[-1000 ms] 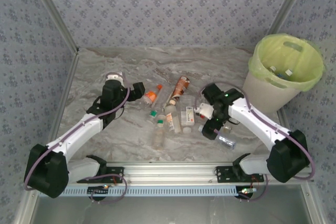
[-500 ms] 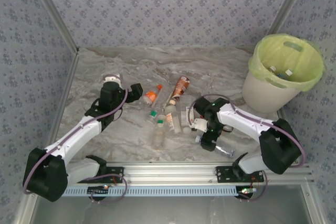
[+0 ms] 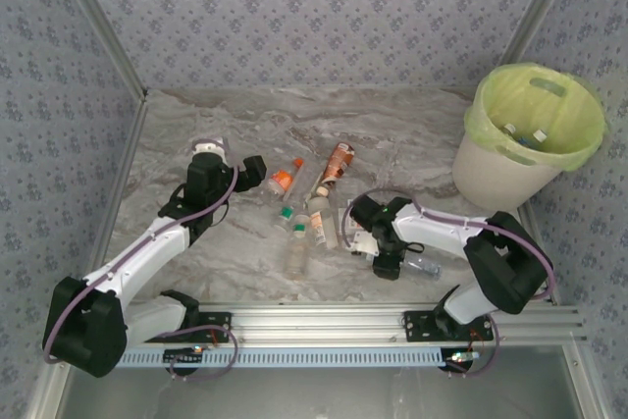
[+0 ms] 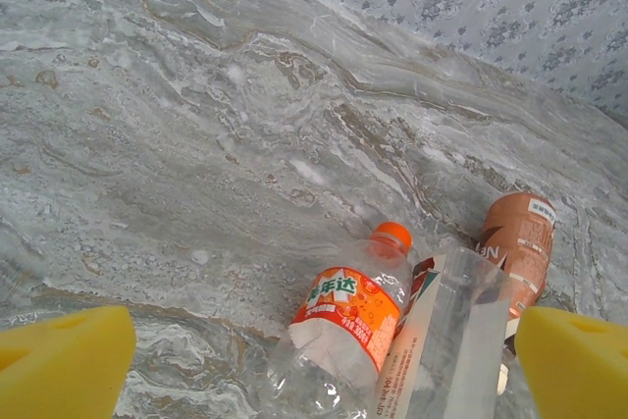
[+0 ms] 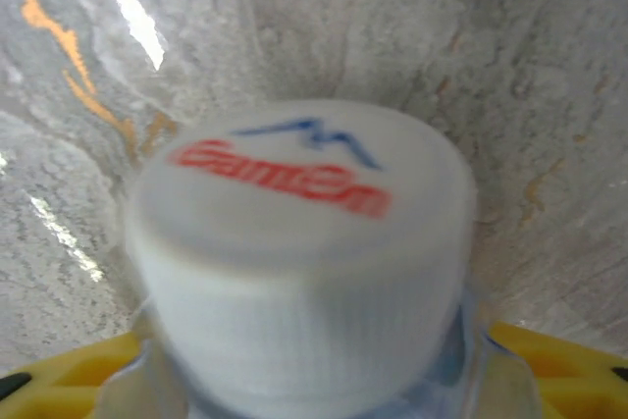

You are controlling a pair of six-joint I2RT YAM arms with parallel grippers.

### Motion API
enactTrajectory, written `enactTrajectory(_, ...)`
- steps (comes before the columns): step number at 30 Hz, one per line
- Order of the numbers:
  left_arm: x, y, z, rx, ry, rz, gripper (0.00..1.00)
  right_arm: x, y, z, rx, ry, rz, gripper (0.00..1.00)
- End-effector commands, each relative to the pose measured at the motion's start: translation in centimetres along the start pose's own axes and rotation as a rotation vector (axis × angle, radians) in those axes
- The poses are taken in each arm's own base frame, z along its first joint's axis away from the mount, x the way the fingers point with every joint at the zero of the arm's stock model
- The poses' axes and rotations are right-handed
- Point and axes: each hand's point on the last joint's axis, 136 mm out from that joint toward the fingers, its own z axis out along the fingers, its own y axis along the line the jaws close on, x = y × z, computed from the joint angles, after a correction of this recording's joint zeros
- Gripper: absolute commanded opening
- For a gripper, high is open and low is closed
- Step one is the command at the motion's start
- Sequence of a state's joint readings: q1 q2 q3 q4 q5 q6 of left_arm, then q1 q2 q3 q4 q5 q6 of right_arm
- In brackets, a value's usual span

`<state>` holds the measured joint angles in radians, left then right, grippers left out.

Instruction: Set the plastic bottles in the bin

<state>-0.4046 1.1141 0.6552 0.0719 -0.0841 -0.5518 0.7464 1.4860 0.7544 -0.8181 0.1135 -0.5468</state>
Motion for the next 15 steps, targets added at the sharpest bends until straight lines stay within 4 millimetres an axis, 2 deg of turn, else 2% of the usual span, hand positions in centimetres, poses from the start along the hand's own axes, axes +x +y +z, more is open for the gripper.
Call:
enactTrajectory(1, -0.8, 0.3, -0.3, -0.009, -0.031, -0.017, 0.99, -0.9, -2.0, -0.5, 0.111, -0.036, -0.009, 0.50)
enactTrajectory(3, -0.9, 0.3, -0.4, -0.010, -0.034, -0.018, 0.99, -1.2, -2.5, -1.3, 0.138, -0.062, -0.014, 0.43)
enactTrajectory(5, -0.8, 0.3, -0.3, -0.010, -0.033, -0.023, 0.99, -1.6, -2.9, -2.4, 0.167, -0.099, -0.018, 0.40)
enactTrajectory(12, -1.2, 0.3, -0.3, -0.013, -0.045, -0.032, 0.99, -2.7, -4.5, -8.1, 0.265, -0.243, 0.002, 0.42)
enactTrajectory(15, -1.3, 0.4, -0.4, -0.021, -0.052, -0.039, 0.99, -3.5, -5.4, -11.6, 0.308, -0.368, 0.048, 0.44)
